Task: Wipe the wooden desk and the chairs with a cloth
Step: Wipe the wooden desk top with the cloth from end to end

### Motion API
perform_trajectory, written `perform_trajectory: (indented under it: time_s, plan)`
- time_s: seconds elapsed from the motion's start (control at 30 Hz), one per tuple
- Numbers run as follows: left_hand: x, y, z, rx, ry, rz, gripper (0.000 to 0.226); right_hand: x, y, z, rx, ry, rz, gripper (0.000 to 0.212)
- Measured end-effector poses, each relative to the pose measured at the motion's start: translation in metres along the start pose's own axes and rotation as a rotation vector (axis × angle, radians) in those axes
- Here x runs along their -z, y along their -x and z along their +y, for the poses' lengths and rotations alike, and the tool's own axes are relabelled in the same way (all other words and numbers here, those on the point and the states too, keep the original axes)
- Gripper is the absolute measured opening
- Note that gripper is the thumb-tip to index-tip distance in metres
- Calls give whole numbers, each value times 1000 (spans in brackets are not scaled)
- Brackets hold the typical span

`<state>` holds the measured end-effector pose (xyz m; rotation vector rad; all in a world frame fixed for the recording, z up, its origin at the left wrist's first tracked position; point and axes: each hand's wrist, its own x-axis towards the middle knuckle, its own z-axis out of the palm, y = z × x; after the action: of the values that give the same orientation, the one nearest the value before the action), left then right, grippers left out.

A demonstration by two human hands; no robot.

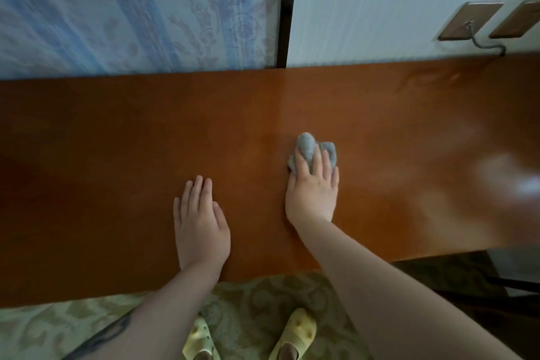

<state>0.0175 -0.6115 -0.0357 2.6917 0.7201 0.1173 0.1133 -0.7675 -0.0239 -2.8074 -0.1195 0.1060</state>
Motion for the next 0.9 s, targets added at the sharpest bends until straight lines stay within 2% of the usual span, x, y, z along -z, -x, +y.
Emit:
perform_trajectory:
  time_s: [0.07,0.13,0.17,0.23,0.27,0.33,0.43,0.5,0.53,0.6,0.67,0.73,0.8,0.83,0.9]
  plan:
    - [1,2,-3,56,22,37,44,-12,45,-22,285,19,-87,49]
    - [4,2,-4,133,33,72,44,-4,84,-9,677,70,-257,51]
    - [5,1,-4,162,30,79,44,6,86,7,817,105,-357,52]
    - [6,-1,-2,184,9,64,46,25,64,44,963,153,-518,54]
    - [5,-2,0,187,3,54,47,31,46,57,948,186,-523,53]
    - [4,-5,1,193,2,42,48,30,10,61,767,224,-405,52]
    - [3,-5,1,203,1,36,48,5,-17,4,319,120,-142,50]
    - [3,-5,0,204,9,43,48,-12,-13,-46,97,35,-59,51]
    - [3,-5,0,205,18,44,47,-17,-5,-64,108,11,-67,51]
    - [2,-5,0,208,51,50,46,-20,17,-77,391,12,-177,52]
    - [3,-5,-1,203,55,53,45,-7,32,-55,738,51,-349,55]
    - [7,-9,-8,152,-3,51,44,9,22,-18,905,120,-476,56]
    - [13,-20,-24,57,-50,30,42,20,-6,11,896,227,-467,54]
    - [16,-28,-33,1,-72,16,41,22,-24,13,814,243,-432,52]
    - [22,-51,-47,-90,-124,-5,43,12,-53,-12,533,148,-288,50]
